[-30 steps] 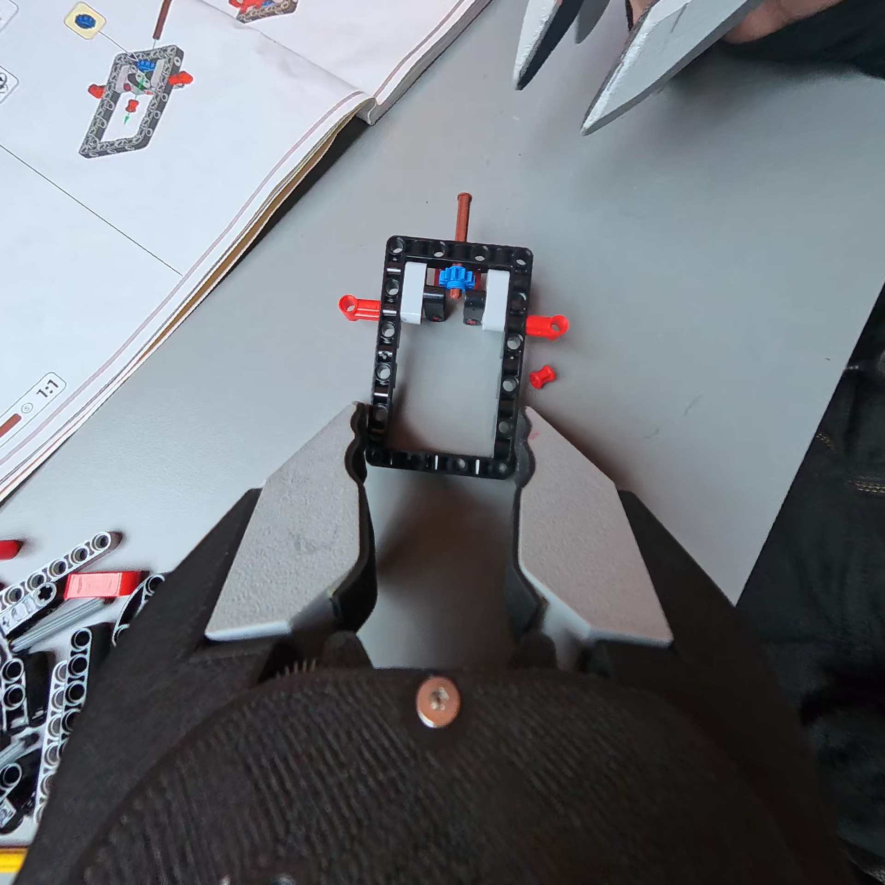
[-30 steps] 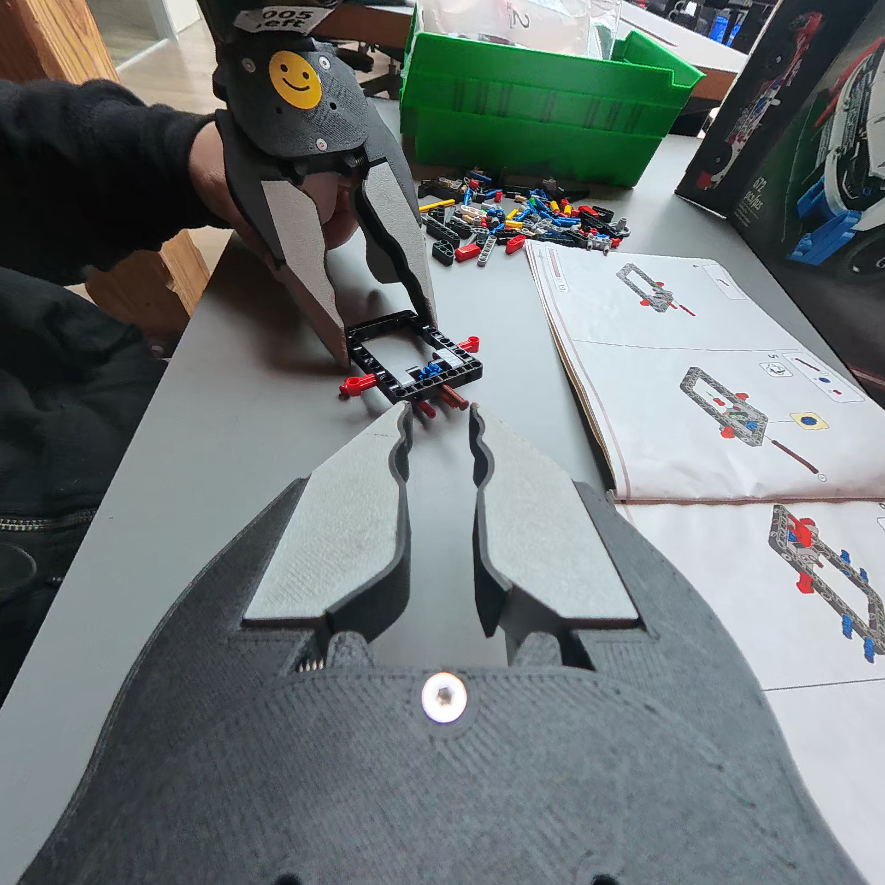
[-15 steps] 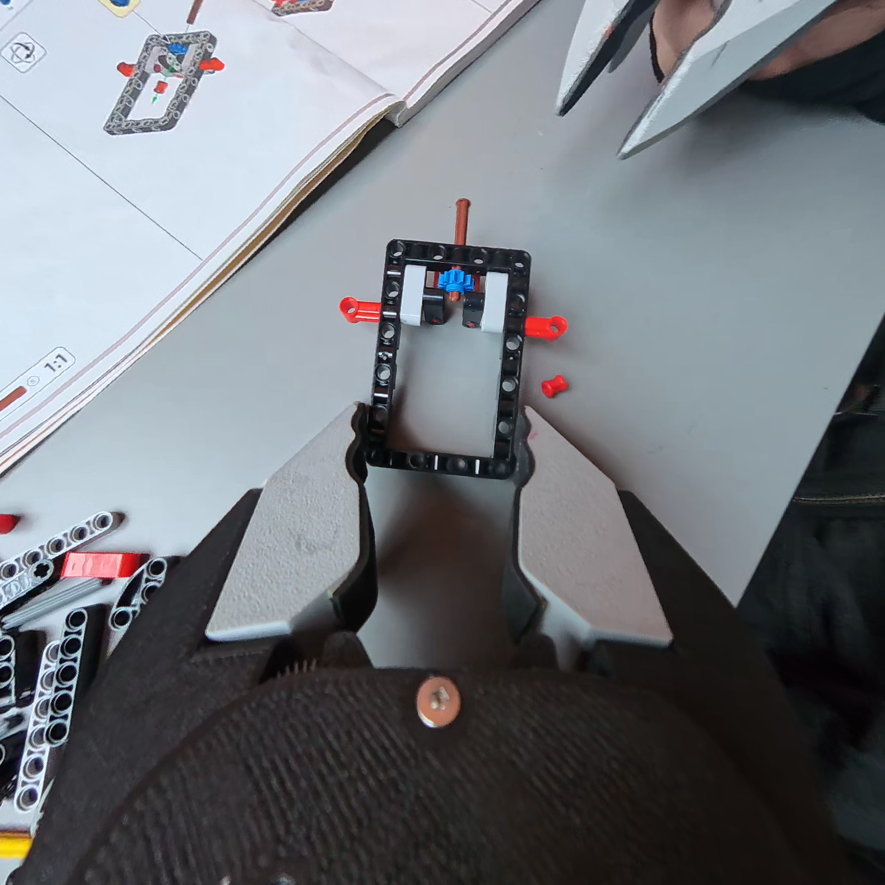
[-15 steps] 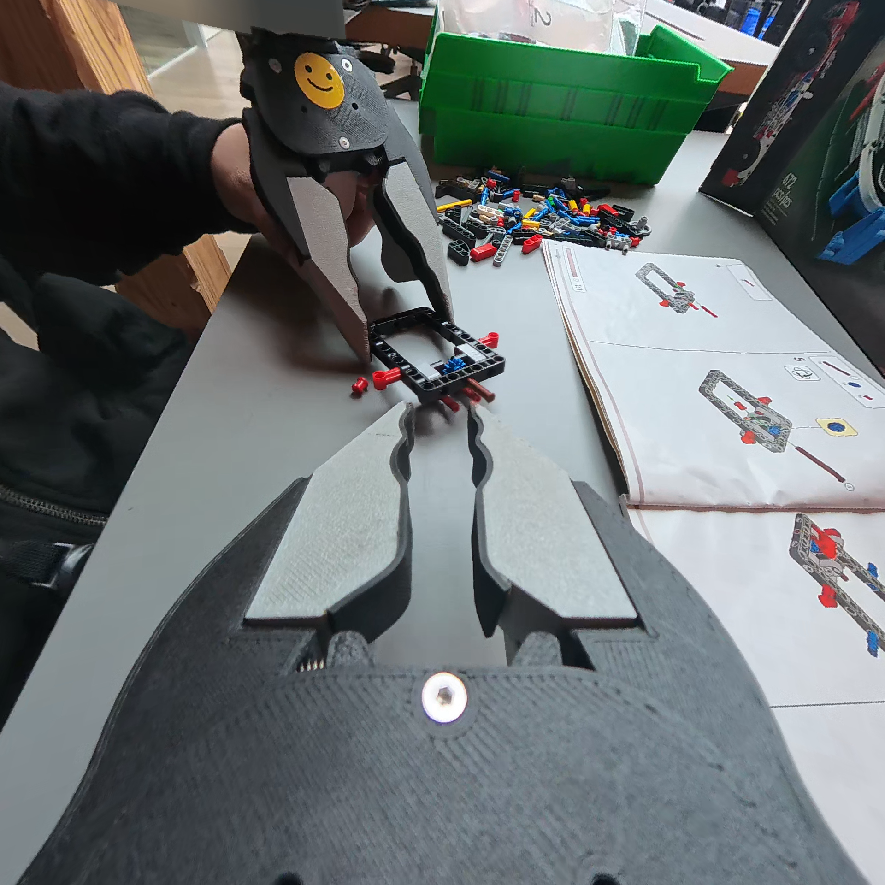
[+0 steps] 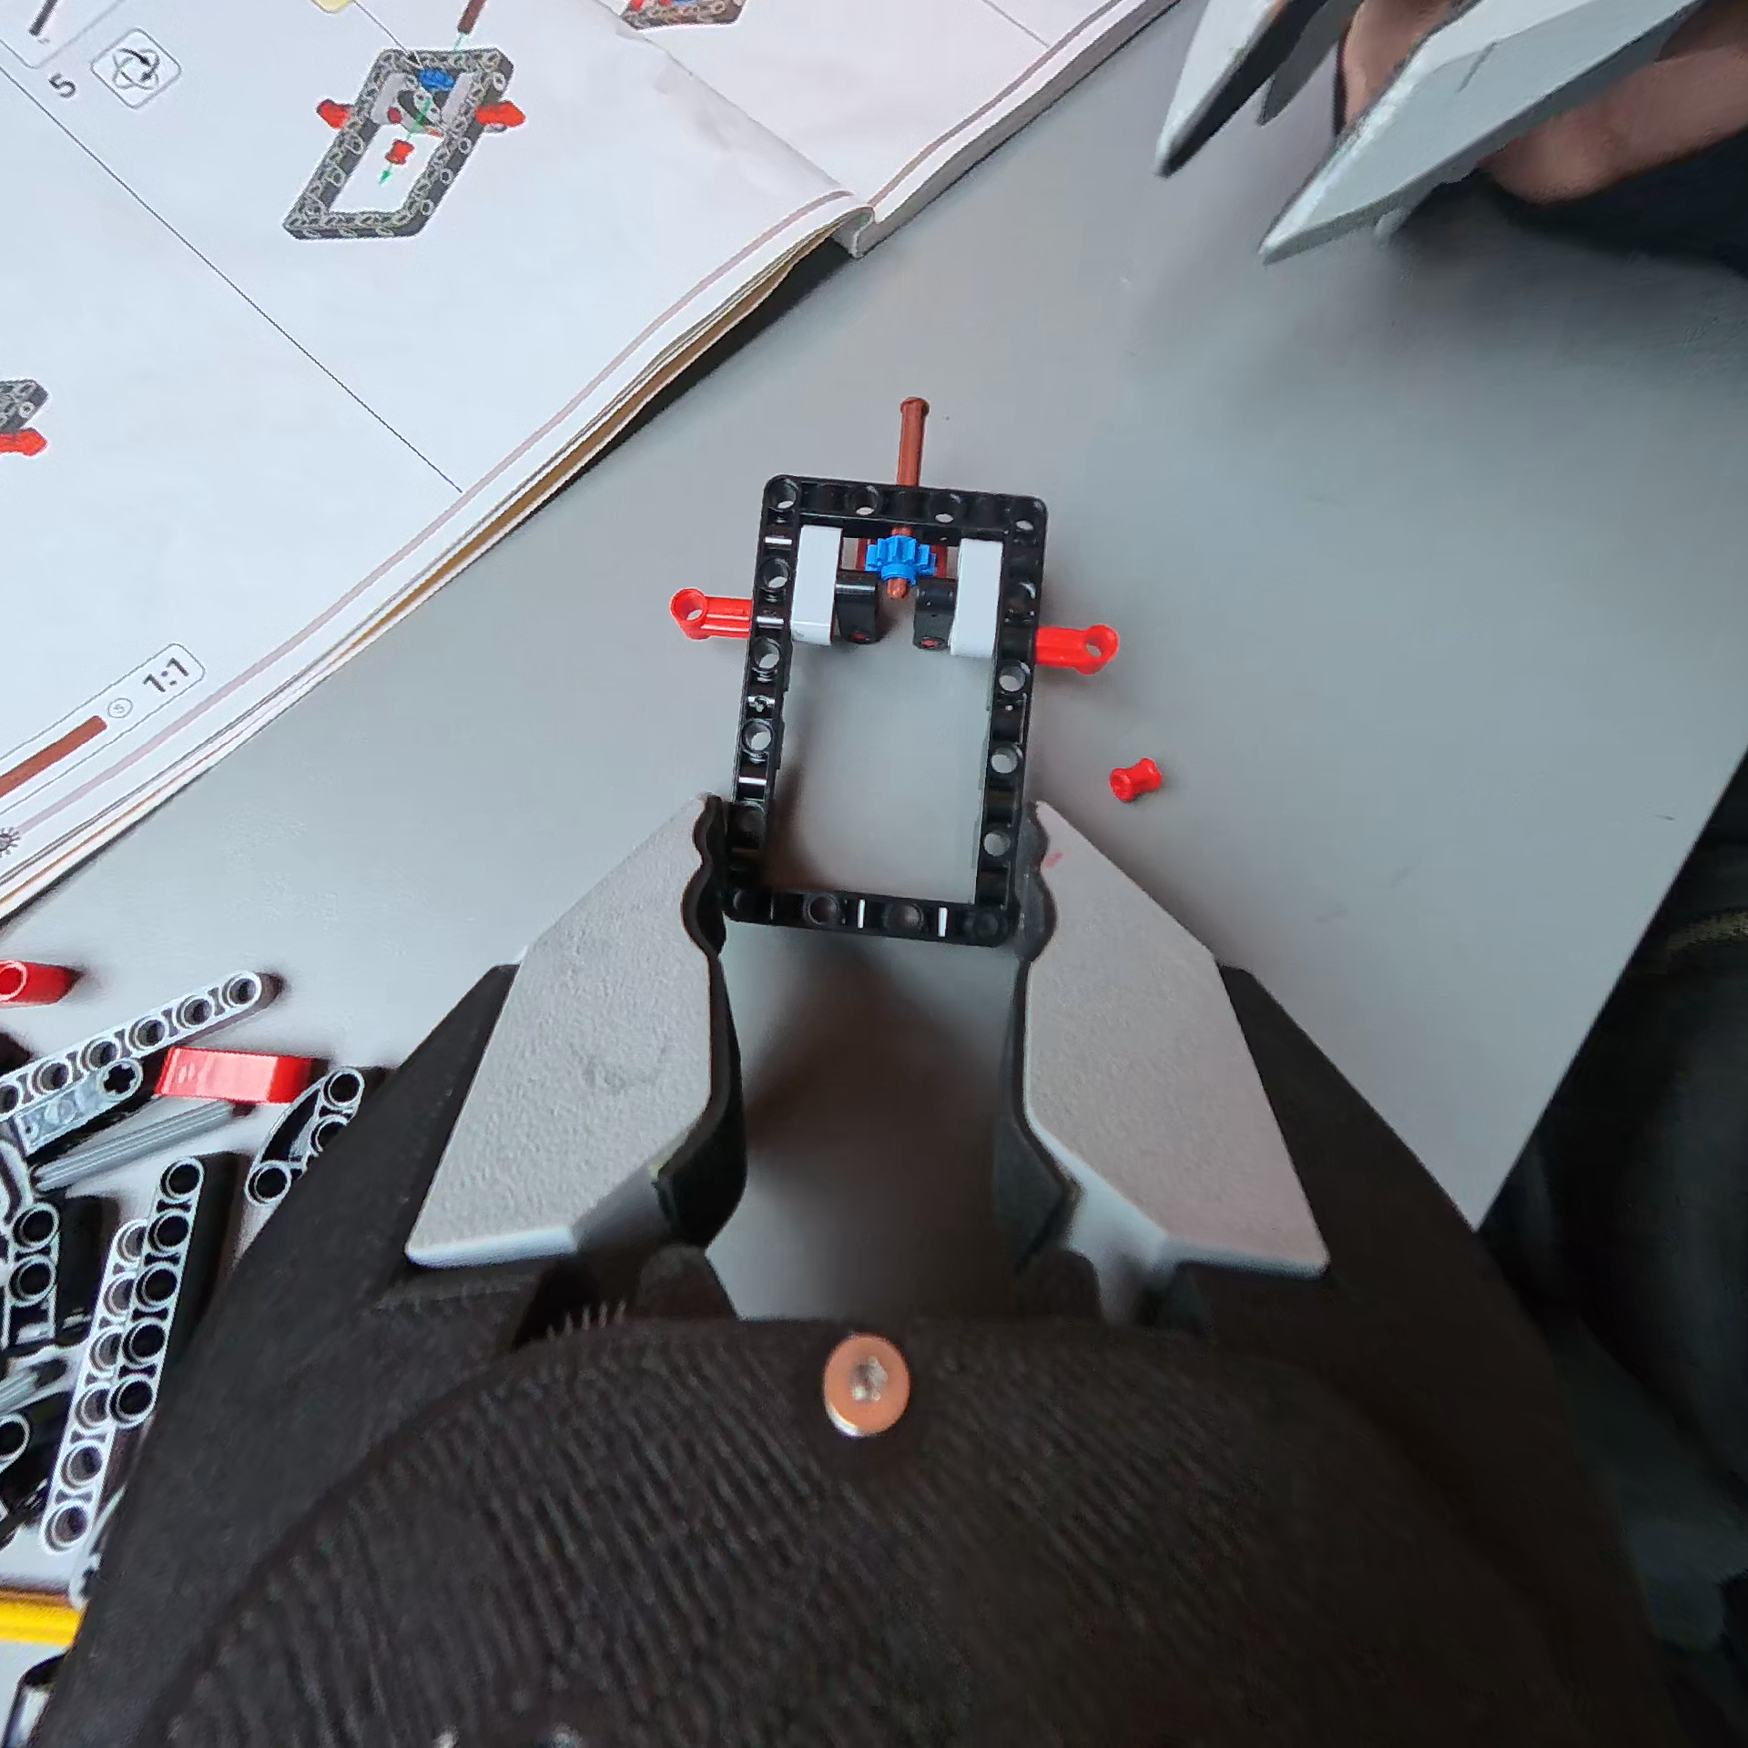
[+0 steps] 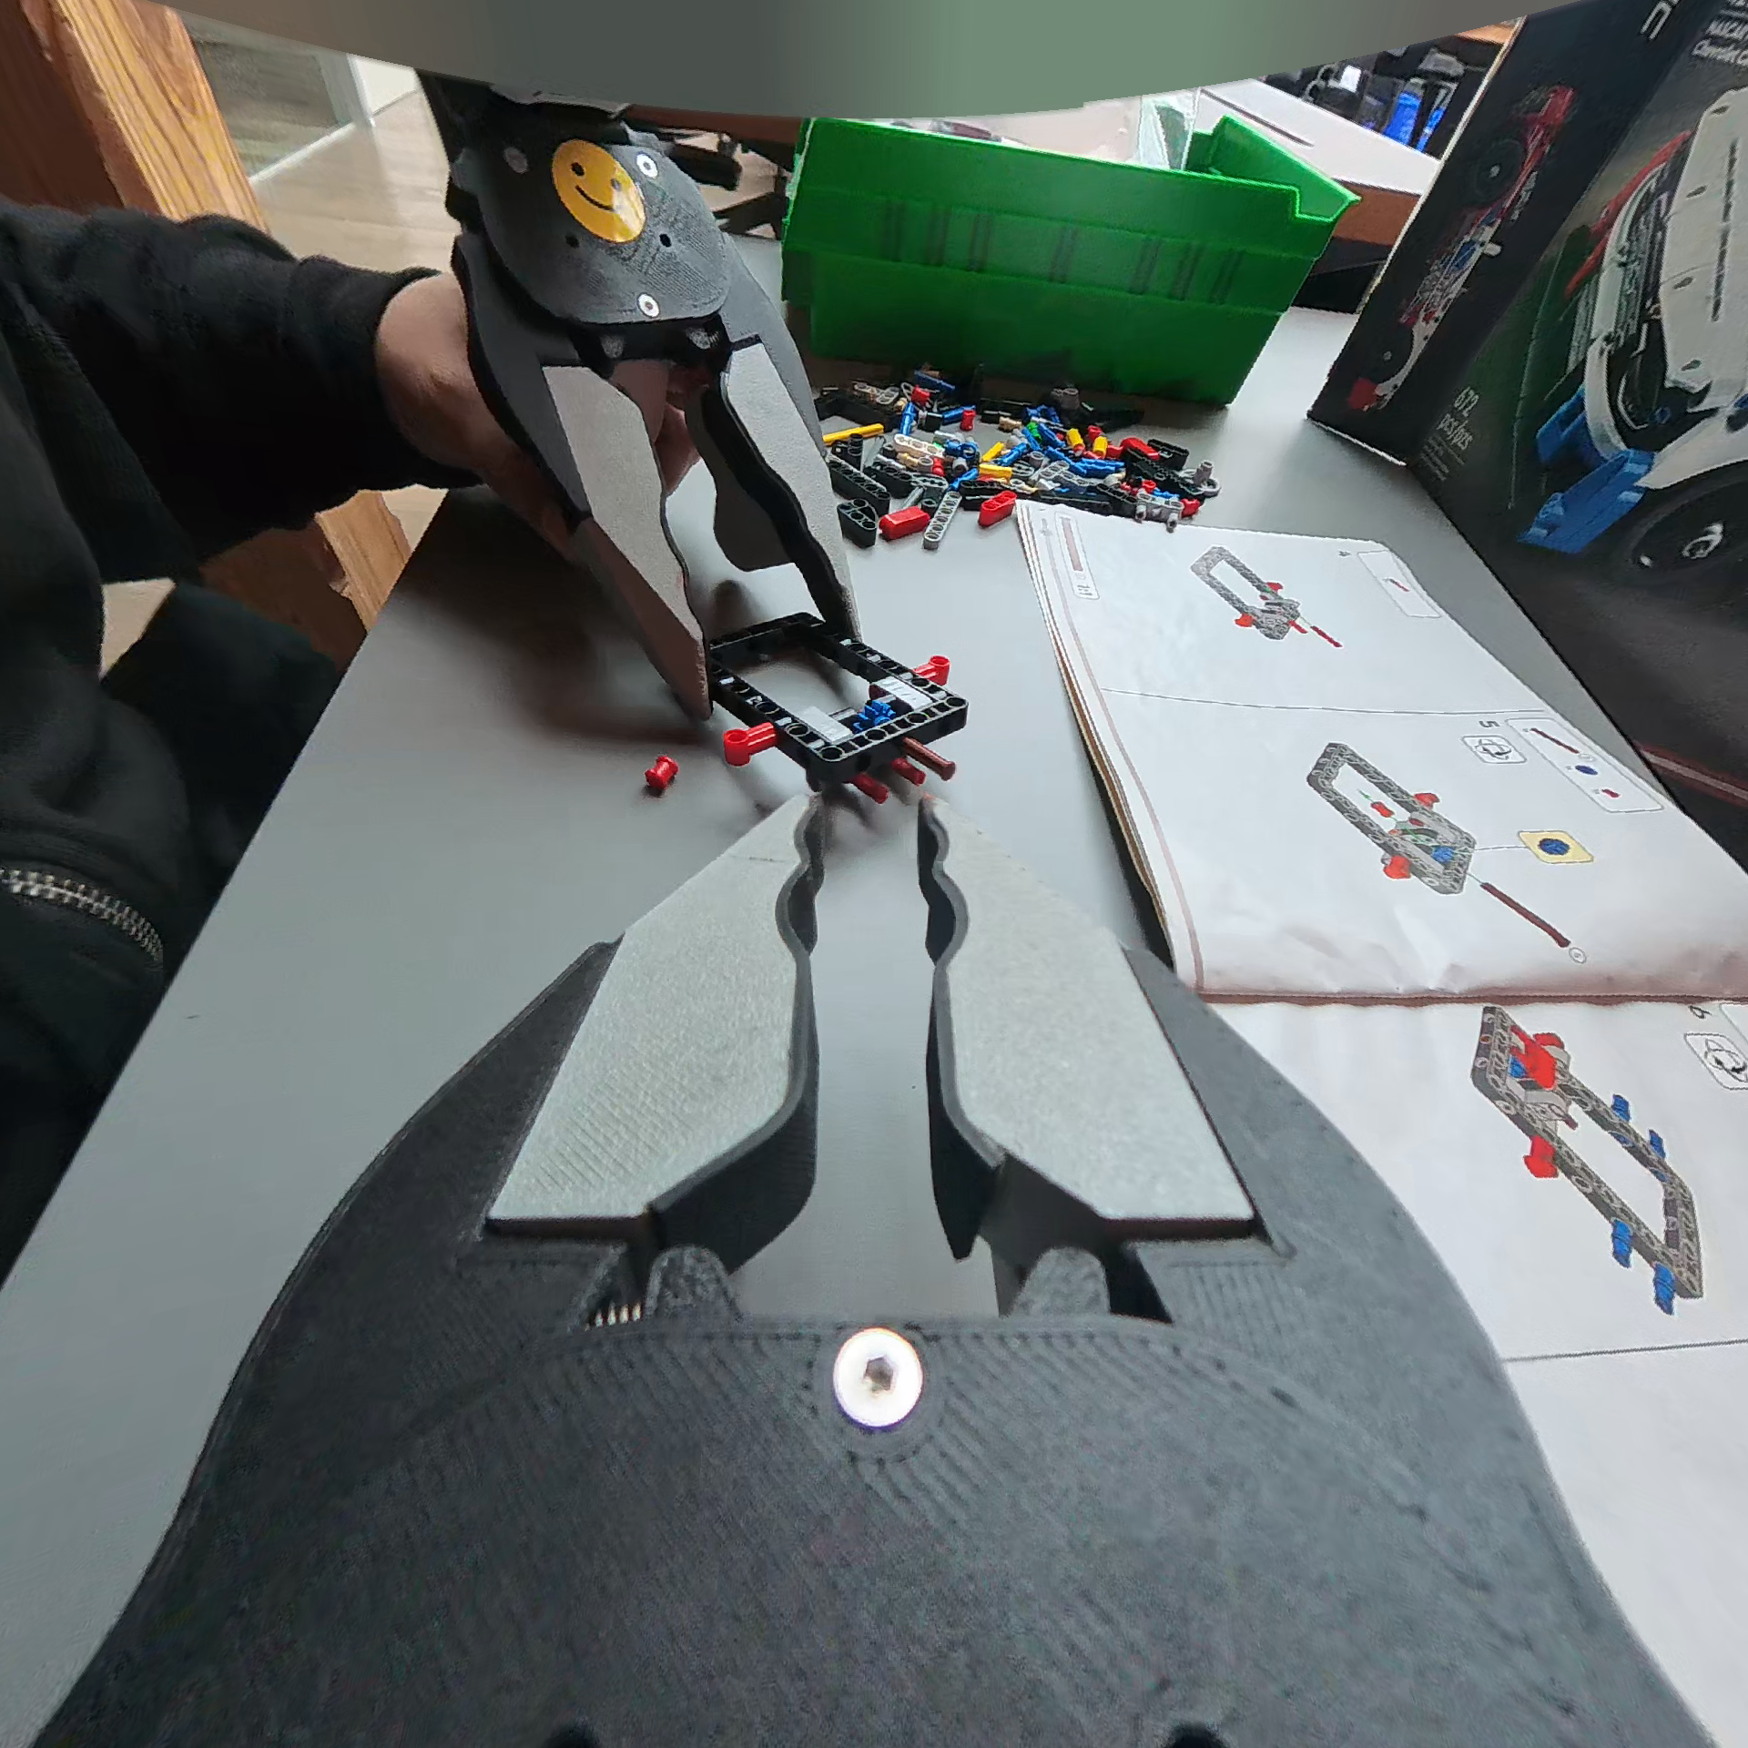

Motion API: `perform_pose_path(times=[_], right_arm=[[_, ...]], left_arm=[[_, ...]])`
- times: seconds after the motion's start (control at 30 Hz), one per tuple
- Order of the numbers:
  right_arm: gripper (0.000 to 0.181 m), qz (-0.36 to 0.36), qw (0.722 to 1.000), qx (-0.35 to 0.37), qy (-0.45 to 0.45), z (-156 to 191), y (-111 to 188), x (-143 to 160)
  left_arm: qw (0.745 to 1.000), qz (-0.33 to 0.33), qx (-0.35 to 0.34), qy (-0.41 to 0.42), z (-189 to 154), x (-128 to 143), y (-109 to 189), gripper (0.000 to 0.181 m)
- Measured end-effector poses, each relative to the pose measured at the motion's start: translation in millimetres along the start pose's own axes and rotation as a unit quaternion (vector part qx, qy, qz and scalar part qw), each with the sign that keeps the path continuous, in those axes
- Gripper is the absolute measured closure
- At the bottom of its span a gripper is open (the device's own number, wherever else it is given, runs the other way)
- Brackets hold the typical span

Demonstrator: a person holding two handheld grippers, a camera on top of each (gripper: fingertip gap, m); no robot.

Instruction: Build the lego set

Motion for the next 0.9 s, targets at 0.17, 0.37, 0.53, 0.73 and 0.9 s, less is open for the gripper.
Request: perform_pose_path(times=[0.17, 0.37, 0.53, 0.73, 0.9], right_arm=[[0.166, -0.005, 1.0, 0.009, -0.007, -7, 2, 1], [0.166, -0.016, 1.0, 0.02, -0.005, -15, 4, 0], [0.166, -0.029, 0.999, 0.019, -0.016, -19, 6, -1], [0.167, -0.041, 0.999, 0.017, -0.019, -20, 9, -1], [0.168, -0.044, 0.999, 0.015, -0.016, -19, 9, -1]], left_arm=[[1.0, 0.0, -0.004, 0.0, 0, 0, 0, 0.121], [1.0, 0.001, -0.008, -0.001, 1, 0, 0, 0.121], [1.0, -0.002, 0.002, 0.009, 2, 0, 0, 0.122], [1.0, -0.001, -0.001, 0.008, 2, 0, 0, 0.122], [1.0, -0.001, -0.002, 0.009, 2, 0, 0, 0.121]])
Point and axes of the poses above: each gripper's, where its closed fingertips meet, y back along the fingers, x out of its underside, z = x × y across the jaws, the point moved 8 cm from there along y, back along the fingers, and after that the axes turned 5 degrees about -x, right-handed, at the moved point
